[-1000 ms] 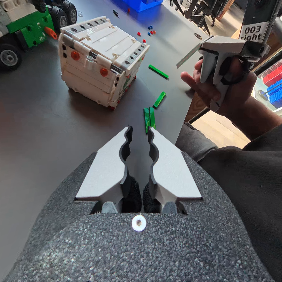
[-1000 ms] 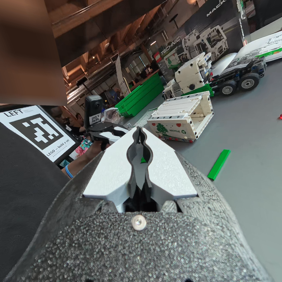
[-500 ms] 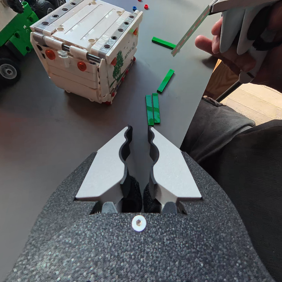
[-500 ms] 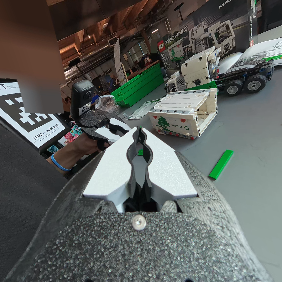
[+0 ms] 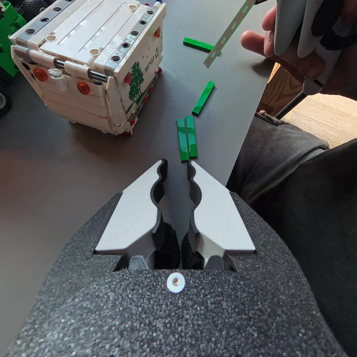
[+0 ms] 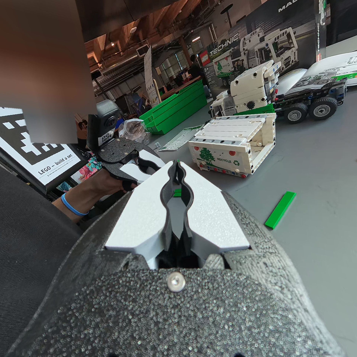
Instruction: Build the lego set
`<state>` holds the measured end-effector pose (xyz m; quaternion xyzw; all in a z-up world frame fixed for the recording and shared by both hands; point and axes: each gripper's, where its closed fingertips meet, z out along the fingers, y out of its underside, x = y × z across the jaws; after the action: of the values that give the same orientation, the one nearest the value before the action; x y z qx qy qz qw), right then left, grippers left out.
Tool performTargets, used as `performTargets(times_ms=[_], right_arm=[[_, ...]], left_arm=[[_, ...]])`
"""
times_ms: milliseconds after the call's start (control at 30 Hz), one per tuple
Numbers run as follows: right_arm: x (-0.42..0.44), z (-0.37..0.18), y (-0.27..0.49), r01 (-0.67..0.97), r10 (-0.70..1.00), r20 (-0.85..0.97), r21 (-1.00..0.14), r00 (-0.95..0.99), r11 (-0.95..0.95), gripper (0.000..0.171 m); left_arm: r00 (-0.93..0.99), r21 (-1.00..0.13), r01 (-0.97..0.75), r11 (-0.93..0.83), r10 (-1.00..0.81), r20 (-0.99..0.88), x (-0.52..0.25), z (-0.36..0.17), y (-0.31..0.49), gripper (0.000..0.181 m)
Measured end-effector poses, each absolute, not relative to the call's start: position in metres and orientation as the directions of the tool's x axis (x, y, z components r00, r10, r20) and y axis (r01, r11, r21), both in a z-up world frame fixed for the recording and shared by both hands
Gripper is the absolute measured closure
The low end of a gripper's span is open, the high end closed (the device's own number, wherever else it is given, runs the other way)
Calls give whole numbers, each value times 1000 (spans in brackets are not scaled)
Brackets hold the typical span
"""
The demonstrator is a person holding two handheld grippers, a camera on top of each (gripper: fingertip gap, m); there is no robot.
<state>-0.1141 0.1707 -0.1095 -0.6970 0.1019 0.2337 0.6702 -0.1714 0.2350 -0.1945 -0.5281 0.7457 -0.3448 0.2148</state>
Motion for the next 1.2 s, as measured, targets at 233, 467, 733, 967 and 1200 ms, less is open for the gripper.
performTargets(times_ms=[233, 467, 733, 967, 1200], right_arm=[[-113, -108, 173, -452, 159, -461, -888, 873, -91, 171], [-118, -119, 183, -267, 19, -279, -934, 960, -236, 171], [-134, -140, 196, 95, 8, 101, -906, 995, -412, 171], [-134, -142, 198, 256, 51, 258, -873, 965, -415, 171], [-130, -143, 198, 273, 43, 281, -866, 959, -419, 171]], left_arm=[[-374, -742, -627, 236, -927, 21, -166, -195, 225, 168], [-355, -745, -625, 234, -935, 5, -160, -194, 220, 177], [-377, -743, -630, 226, -926, 39, -161, -194, 215, 174], [-258, -791, -609, 57, -957, 130, -153, -181, 230, 161], [-160, -776, -627, -67, -964, 213, -139, -181, 229, 161]])
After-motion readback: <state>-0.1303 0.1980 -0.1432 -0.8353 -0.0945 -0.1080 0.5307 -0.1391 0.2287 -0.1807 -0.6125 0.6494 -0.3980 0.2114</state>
